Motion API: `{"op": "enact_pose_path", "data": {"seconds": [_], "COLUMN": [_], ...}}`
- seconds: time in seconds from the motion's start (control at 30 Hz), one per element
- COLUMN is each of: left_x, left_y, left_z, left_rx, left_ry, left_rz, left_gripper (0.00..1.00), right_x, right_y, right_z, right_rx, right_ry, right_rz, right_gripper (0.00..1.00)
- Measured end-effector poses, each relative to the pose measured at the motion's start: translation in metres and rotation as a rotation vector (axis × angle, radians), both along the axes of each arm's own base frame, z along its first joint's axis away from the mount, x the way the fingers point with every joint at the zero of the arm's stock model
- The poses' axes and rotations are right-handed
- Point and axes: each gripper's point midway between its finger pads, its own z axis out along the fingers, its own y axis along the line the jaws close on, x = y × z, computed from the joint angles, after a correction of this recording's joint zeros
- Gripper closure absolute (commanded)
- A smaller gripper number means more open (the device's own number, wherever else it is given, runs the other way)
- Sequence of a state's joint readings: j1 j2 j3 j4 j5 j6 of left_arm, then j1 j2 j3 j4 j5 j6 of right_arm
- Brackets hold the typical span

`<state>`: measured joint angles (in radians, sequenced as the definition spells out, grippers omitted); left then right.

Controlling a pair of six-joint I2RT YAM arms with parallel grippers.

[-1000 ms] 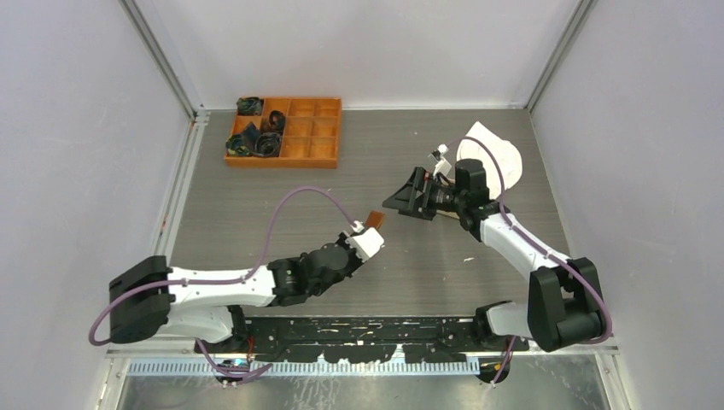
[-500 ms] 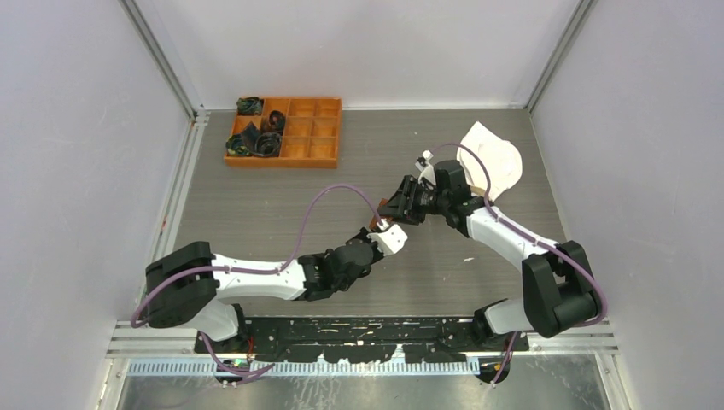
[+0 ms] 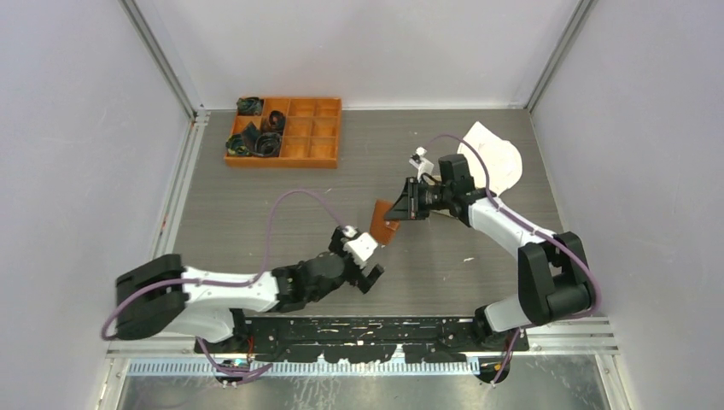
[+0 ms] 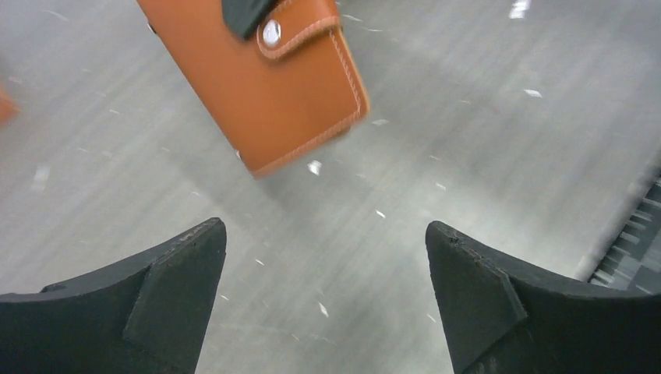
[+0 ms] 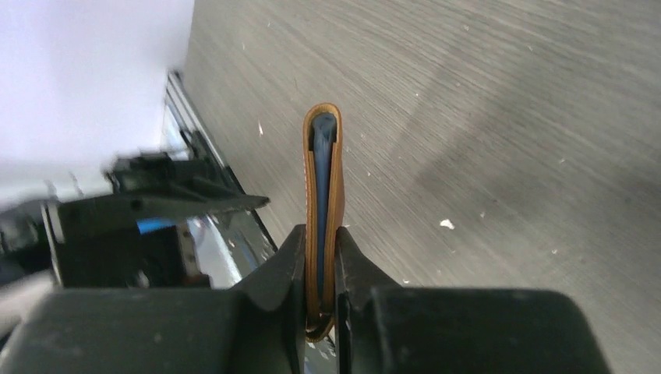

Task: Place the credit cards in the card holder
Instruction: Pick up the card holder from the center of the board.

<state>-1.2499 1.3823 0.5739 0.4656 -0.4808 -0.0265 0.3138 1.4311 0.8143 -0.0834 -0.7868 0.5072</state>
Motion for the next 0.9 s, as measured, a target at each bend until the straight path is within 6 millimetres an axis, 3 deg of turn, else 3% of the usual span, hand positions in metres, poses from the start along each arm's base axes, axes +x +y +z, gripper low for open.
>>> {"op": "enact_pose_path", "data": {"seconds": [0.17, 0.33, 0.53, 0.73, 0.83, 0.9], "left_x": [-0.039, -0.044, -0.062, -0.075, -0.076, -0.076], "left_y": [0.019, 0.023, 0.029, 0.012, 0.004, -0.004], "left_z": [0.006, 0.021, 0.005, 0.005, -0.001, 0.004], "left_rx": [-0.205, -0.364, -0.385, -0.421, -0.422, -0.434], "left_ry": [0.16, 0.247, 0.287, 0.326, 0.353, 0.356], "left_rz": [-0.127, -0.193, -0.286, -0.392, -0.41, -0.428], "left_gripper": [0.04, 0.04, 0.03, 0.09, 0.24, 0.28], "right_x": [-0.016, -0.054, -0.086, -0.103, -0.107, -0.111], "right_y": [-0.005, -0.014, -0.023, -0.023, -0.023, -0.021], "right_z": [0.008, 0.005, 0.01, 0.038, 0.048, 0.049], "right_rx": [-0.026, -0.001, 0.054, 0.107, 0.123, 0.132], "right_ry": [-0.175, -0.33, -0.469, -0.648, -0.7, -0.708], "right_rz": [0.279, 0.533, 0.696, 0.748, 0.758, 0.773], "right_gripper": [0.99, 0.99, 0.99, 0.99, 0.99, 0.99]}}
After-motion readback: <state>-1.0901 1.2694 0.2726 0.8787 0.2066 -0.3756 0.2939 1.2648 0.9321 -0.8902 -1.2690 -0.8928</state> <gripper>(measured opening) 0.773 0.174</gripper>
